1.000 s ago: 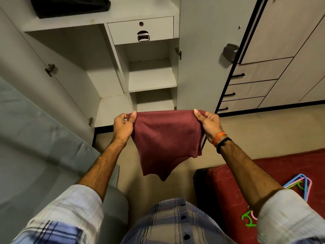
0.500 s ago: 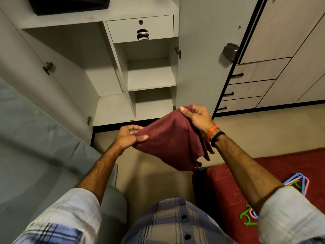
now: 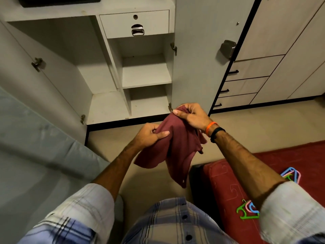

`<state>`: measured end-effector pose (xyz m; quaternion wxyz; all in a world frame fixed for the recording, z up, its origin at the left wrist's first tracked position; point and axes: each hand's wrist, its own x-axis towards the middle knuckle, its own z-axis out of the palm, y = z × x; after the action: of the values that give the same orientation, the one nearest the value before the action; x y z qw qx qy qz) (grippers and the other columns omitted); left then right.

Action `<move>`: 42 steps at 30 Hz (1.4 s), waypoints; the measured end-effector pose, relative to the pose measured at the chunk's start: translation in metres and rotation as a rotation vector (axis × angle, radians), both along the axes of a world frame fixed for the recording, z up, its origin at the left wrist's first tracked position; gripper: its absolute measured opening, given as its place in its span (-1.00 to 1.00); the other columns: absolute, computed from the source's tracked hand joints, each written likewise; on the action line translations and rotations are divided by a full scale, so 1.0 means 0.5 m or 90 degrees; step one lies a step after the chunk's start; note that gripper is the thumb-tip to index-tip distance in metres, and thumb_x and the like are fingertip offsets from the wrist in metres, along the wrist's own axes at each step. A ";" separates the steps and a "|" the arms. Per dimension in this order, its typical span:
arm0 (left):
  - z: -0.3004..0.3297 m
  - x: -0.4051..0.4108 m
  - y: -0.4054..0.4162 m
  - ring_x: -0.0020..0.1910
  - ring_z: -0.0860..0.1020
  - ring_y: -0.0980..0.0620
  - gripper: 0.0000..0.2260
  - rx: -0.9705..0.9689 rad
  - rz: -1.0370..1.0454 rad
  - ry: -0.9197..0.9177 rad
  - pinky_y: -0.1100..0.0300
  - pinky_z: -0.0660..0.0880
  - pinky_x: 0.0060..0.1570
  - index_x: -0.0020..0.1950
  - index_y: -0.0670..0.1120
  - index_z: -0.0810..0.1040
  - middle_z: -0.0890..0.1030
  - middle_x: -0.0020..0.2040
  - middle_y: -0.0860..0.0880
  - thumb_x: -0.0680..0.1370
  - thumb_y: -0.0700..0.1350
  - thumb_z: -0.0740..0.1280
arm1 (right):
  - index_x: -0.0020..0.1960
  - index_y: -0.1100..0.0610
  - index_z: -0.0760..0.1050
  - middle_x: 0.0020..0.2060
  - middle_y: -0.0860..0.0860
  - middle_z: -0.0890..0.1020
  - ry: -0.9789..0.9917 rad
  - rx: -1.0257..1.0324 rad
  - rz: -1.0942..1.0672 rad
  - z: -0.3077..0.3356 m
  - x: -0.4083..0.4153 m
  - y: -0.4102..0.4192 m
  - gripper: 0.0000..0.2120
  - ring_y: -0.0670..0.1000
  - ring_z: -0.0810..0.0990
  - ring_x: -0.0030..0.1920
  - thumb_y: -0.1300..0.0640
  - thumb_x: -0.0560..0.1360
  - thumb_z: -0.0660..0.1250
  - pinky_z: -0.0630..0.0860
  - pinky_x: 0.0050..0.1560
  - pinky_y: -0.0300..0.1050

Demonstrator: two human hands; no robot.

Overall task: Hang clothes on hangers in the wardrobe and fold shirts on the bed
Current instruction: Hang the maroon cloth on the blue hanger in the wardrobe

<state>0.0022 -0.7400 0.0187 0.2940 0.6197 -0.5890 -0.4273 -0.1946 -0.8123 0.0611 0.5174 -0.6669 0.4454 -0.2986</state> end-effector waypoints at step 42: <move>-0.230 -0.642 0.002 0.03 0.65 -0.16 -0.51 0.236 -0.047 0.001 -0.15 0.59 0.09 0.19 -0.19 0.59 0.67 0.04 -0.15 0.49 0.19 0.38 | -0.02 0.12 0.64 -0.16 0.04 0.70 0.110 0.264 -0.691 -0.342 -0.556 0.367 -0.90 -0.03 0.62 -0.17 0.21 0.47 0.45 0.51 -0.07 -0.19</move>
<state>-0.3187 -0.7390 -0.0960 0.1592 0.6411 -0.5222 -0.5394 -0.4724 -0.6286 -0.1101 0.3720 -0.2502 0.8130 -0.3716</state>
